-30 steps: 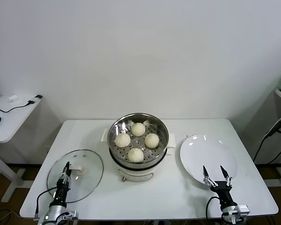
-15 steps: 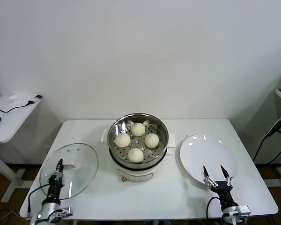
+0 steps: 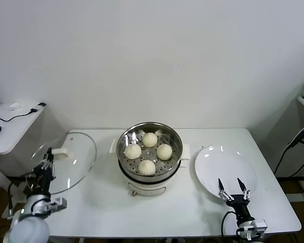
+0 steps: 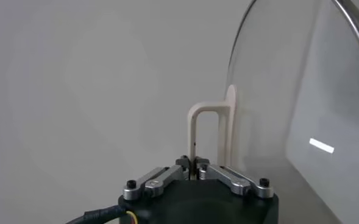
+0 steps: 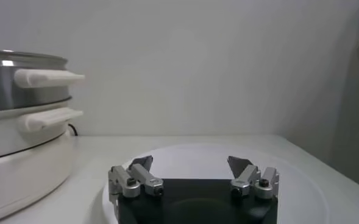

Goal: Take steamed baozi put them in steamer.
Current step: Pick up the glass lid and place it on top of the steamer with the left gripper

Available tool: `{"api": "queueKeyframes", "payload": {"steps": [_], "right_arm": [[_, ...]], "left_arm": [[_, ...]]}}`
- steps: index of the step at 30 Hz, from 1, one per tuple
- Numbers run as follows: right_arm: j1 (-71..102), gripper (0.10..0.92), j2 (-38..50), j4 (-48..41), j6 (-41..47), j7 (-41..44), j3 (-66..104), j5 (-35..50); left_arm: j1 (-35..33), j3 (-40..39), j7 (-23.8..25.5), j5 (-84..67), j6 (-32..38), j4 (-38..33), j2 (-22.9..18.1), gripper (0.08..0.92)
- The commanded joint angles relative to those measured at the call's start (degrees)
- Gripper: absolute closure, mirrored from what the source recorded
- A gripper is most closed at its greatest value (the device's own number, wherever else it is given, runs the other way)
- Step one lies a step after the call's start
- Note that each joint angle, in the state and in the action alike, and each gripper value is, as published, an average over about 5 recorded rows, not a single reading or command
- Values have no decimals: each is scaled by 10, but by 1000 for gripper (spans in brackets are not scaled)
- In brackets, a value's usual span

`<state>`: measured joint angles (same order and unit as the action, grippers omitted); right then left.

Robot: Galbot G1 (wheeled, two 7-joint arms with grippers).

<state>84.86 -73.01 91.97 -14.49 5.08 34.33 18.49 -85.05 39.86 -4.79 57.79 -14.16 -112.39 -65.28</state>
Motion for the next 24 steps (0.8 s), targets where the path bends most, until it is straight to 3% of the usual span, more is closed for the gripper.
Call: {"api": "queueKeyframes", "payload": {"steps": [1,12,24], "right_arm": [[-1,203,-3,3,2,-4,-1,-30],[4,203,-10,5,-4,-5,-2,-34],[4,203,-14,7,-7,-4,7,-36]], "left_arm": [[77,-144,145,45,-199,-148,27,862],[171,-362,204,256,-245,-120,-92,862],[246,-451,211,341,-256,-10,-192,862]]}}
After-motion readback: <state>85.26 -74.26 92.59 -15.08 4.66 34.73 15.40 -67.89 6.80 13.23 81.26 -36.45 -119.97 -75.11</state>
